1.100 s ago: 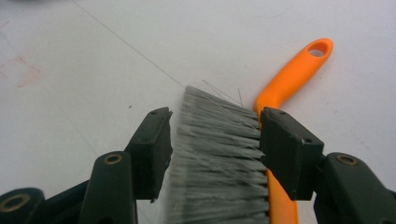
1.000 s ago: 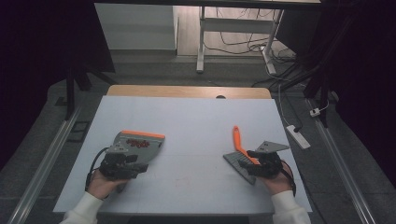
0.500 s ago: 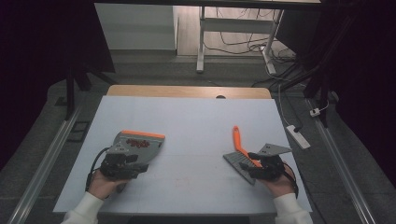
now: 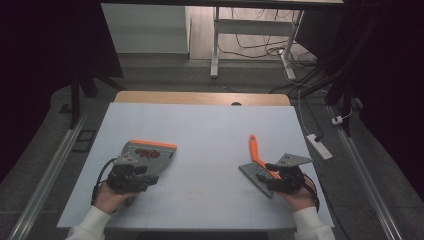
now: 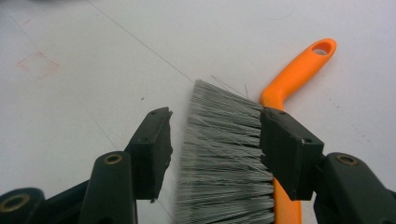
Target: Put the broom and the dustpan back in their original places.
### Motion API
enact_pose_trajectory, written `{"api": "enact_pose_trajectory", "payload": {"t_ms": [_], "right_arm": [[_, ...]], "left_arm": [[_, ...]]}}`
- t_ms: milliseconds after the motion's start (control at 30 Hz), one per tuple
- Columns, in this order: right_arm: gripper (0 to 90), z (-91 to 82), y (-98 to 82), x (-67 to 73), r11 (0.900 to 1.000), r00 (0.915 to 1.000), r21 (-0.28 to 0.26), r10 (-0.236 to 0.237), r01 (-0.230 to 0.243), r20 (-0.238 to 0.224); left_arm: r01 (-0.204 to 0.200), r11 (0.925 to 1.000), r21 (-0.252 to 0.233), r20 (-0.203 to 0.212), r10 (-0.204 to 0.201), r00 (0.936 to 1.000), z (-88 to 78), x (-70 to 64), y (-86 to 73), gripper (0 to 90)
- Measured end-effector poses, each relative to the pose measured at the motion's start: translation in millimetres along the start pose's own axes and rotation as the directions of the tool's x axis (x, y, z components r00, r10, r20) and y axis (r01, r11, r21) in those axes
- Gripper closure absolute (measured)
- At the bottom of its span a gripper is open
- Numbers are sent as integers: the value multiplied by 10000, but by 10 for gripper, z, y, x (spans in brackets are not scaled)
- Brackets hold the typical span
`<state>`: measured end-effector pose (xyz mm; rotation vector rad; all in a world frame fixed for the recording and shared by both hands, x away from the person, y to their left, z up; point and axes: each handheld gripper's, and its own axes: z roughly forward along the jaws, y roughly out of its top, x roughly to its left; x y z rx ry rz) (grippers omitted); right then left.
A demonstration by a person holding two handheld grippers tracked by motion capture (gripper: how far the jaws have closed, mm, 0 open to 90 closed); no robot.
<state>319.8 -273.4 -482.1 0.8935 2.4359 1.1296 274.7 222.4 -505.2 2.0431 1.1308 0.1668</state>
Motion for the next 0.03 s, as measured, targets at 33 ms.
{"api": "enact_pose_trajectory", "payload": {"t_ms": [33], "right_arm": [[434,-2,0,-2,10000,10000,-4,-11,11,2]], "left_arm": [[-7,10000,6,-24,7,10000,2,-2,0,345]]}}
